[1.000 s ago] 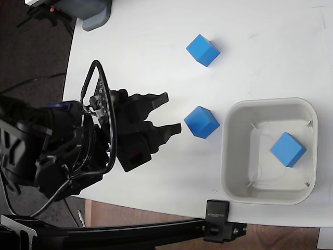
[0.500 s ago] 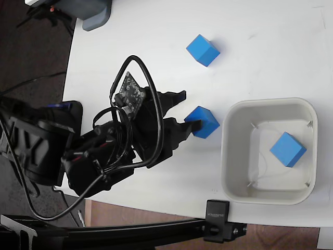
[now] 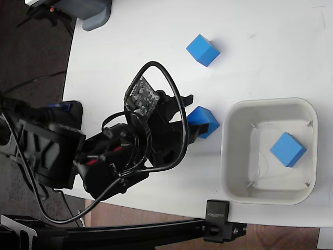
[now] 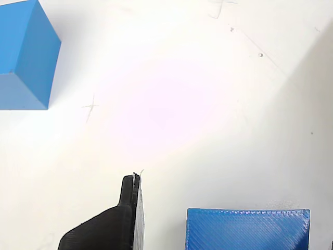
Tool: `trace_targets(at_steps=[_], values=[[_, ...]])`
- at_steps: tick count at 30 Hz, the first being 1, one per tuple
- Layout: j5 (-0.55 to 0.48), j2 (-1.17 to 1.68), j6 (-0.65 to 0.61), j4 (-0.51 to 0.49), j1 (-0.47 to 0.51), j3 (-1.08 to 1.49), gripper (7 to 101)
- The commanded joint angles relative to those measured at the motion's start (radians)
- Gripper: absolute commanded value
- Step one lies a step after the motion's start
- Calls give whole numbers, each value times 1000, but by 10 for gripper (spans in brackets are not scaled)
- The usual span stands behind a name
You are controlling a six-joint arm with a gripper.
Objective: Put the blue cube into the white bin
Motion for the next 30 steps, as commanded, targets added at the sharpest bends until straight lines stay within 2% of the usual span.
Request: trace_targets(at_steps=[1,27,30], values=[[11,28,2,-11,-6,-46,981],[34,14,23,-78,15,37,992],[57,14,44,-106,15,43,927]])
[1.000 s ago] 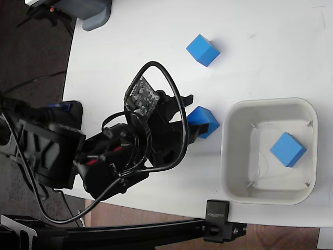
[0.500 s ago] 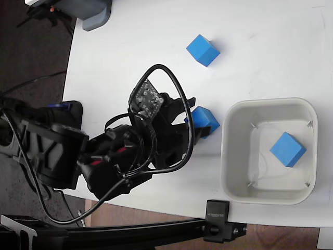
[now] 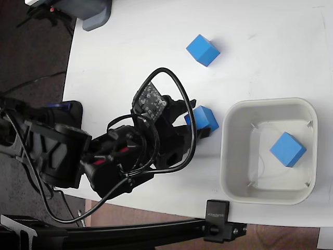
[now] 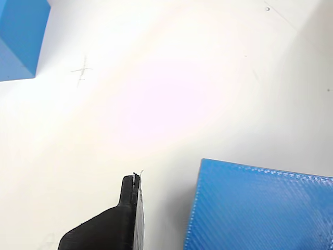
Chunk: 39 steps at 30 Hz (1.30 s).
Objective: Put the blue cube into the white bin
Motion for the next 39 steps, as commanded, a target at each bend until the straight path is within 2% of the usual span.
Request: trace_targets(at_steps=[1,6,9,16,23,29,32,36,39], values=[[31,32,18,-48,3,-14,903],[66,31,48,-78,2,-14,788],[71,32,55,-80,3,-14,669],[72,51,75,-75,0,-8,516],[80,156,117,-91,-15,38,503],[129,264,204,-103,-51,3,500],[166,275,264,-164,-58,-35,500],[249,255,370,-302,-72,-66,500],[324,193,383,-316,-100,-147,500]])
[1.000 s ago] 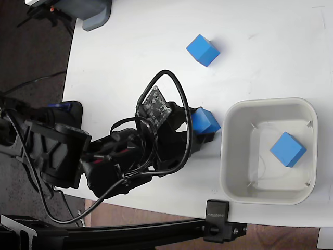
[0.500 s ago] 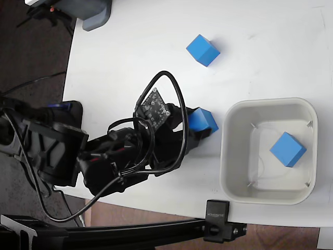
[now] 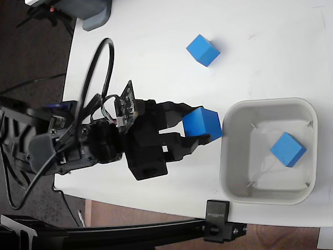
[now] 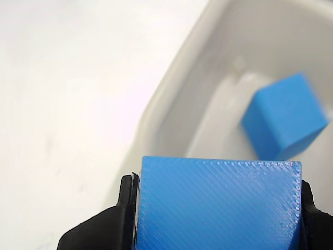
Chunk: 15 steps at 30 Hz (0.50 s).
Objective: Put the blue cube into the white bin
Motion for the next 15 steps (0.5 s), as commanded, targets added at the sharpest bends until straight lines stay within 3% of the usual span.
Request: trace_targets(at_steps=[1,10,11,13,14,15], values=[[103,-20,17,-48,-38,-152,503],[167,-170,21,-48,-60,-334,562],[172,-172,21,-48,-60,-333,634],[178,-172,18,-48,-60,-327,933],[181,-170,18,-46,-61,-327,1000],[181,-169,17,-41,-63,-327,1000]])
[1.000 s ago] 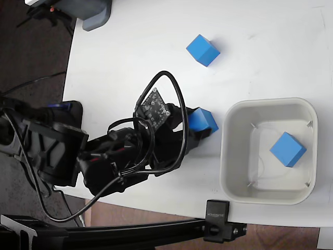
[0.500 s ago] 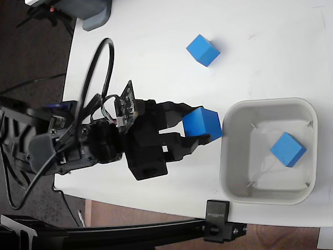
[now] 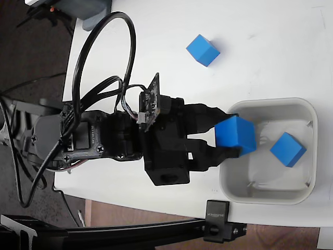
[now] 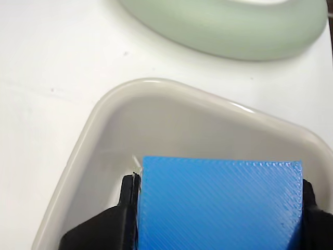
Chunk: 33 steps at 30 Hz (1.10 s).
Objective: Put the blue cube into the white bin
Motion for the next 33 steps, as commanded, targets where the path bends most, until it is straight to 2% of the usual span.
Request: trace_targets(at_steps=[1,10,19,22,26,30,33], values=[[12,38,-6,-8,-11,-58,1000],[44,189,3,95,-38,57,1000],[114,595,147,222,-109,497,1000],[129,776,202,229,-138,693,1000],[164,1057,259,302,-167,919,1000],[166,1350,291,319,-164,1147,1000],[189,1459,311,314,-176,1246,1000]])
